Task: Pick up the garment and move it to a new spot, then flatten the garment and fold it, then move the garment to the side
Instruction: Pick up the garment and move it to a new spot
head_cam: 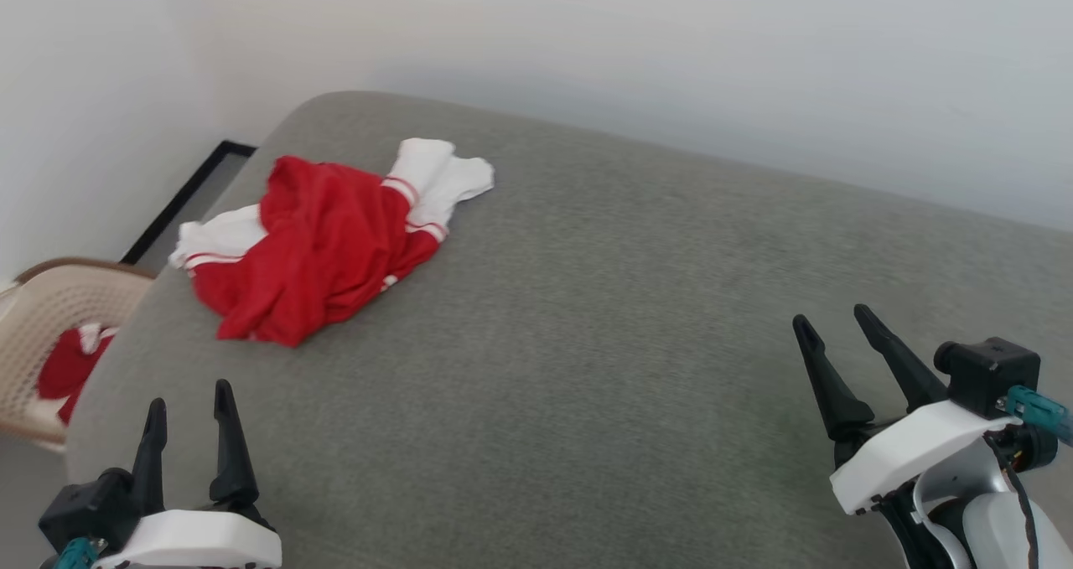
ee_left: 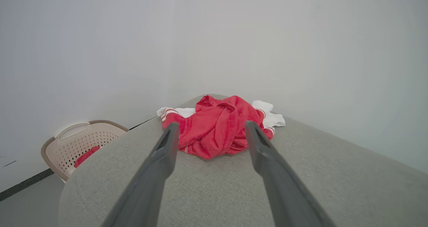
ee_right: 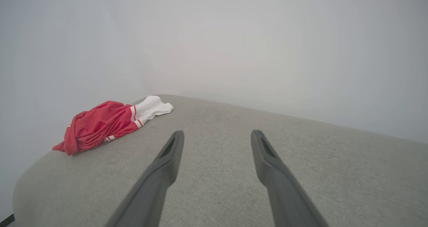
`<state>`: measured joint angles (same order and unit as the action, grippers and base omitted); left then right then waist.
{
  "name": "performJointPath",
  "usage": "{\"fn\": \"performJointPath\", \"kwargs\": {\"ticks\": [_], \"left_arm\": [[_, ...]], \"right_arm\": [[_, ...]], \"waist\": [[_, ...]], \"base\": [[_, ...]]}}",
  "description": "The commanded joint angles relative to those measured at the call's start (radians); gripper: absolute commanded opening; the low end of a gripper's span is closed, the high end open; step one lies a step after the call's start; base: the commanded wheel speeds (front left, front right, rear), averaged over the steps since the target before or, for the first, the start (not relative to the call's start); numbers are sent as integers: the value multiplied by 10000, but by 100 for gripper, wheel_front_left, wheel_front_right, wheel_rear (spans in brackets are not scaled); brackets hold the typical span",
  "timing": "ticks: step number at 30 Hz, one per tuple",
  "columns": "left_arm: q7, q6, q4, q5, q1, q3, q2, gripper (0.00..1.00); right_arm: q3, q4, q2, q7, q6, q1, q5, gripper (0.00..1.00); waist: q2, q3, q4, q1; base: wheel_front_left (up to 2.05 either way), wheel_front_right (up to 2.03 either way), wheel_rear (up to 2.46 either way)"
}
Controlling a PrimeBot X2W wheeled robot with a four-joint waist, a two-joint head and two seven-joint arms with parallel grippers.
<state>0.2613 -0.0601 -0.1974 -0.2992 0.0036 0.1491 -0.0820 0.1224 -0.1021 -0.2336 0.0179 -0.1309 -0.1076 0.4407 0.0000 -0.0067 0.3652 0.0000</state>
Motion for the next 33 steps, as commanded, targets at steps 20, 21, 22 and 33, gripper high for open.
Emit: {"fn": "performJointPath", "kwargs": {"ticks": [20, 21, 22, 33], "left_arm": [[2, 178, -915, -286, -2317, -31, -177, 100], [-41, 137, -1107, -326, -2599, -11, -266, 100], [-50, 88, -1291, -375, -2886, 3, -345, 100], [-326, -147, -4155, -844, -6328, 329, -1488, 100]], "right_arm": [[-334, 525, -360, 256, 3, -380, 22, 100], [-366, 579, -392, 273, 3, -447, 2, 100], [-406, 645, -416, 310, 3, -512, 12, 100], [-559, 1510, -922, 633, 3, -1400, -10, 100]], "waist": [[0, 1106, 288, 0], [0, 1232, 196, 0], [0, 1372, 101, 0], [0, 3378, -1160, 0]], "base": [[0, 0, 0], [0, 0, 0], [0, 0, 0], [0, 0, 0]]}}
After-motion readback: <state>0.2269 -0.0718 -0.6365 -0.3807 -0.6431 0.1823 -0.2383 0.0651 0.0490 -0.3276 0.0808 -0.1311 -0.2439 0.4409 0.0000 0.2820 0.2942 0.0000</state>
